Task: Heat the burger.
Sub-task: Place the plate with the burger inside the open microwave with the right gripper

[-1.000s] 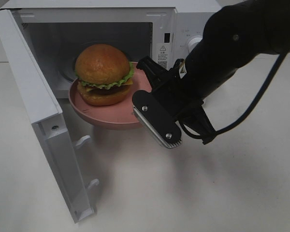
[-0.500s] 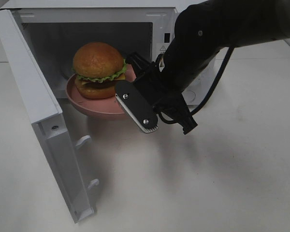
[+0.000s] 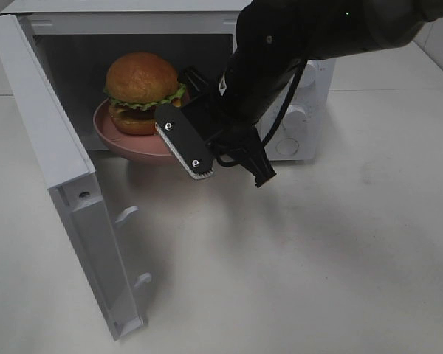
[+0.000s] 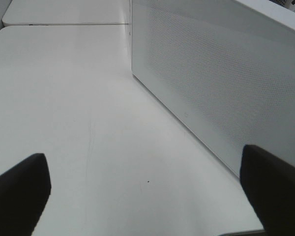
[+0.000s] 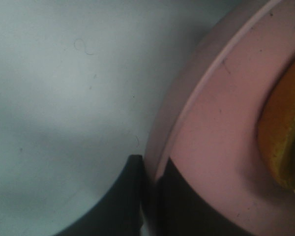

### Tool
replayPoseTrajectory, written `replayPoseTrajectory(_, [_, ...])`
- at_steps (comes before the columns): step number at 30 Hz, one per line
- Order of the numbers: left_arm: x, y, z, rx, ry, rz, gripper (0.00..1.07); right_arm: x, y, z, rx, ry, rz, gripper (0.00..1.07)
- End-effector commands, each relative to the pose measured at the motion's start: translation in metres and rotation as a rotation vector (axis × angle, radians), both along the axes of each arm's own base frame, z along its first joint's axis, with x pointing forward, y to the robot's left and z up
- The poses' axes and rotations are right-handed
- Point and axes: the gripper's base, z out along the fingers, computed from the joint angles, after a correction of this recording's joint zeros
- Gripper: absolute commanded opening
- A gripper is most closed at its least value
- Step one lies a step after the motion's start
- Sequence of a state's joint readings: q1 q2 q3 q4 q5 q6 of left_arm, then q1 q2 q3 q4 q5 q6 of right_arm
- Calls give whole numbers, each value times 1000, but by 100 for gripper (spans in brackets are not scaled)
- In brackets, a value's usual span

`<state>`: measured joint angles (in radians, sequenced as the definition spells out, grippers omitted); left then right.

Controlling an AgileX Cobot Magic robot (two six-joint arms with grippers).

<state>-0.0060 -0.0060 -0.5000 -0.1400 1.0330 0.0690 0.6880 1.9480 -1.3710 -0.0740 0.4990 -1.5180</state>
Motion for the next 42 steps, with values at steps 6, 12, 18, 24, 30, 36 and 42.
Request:
replayPoseTrajectory(6, [-3,0,-1,-8,-21,-4,100,20,15,13,72,-85,-28,0])
replayPoseTrajectory(12, [-3,0,-1,-8,-21,-4,100,32,25,9,75,-83,-38,0])
replayPoseTrajectory(18, [-3,0,-1,-8,-21,-4,100,44,35,7,88,-83,-59,0])
replayPoseTrajectory(24, [-3,0,-1,-8,-21,-4,100,57,42,7,67,-100,-64,0])
replayPoseTrajectory(30, [-3,0,-1,-8,-21,-4,100,74,52,9,77,-127,-127,0])
replayPoseTrajectory(36, [-3,0,-1,-8,-21,-4,100,87,61,10,96,-149,-147,0])
replayPoseTrajectory(42, [-3,0,-1,-8,-21,-4,100,95,65,4,94,-162,-149,0])
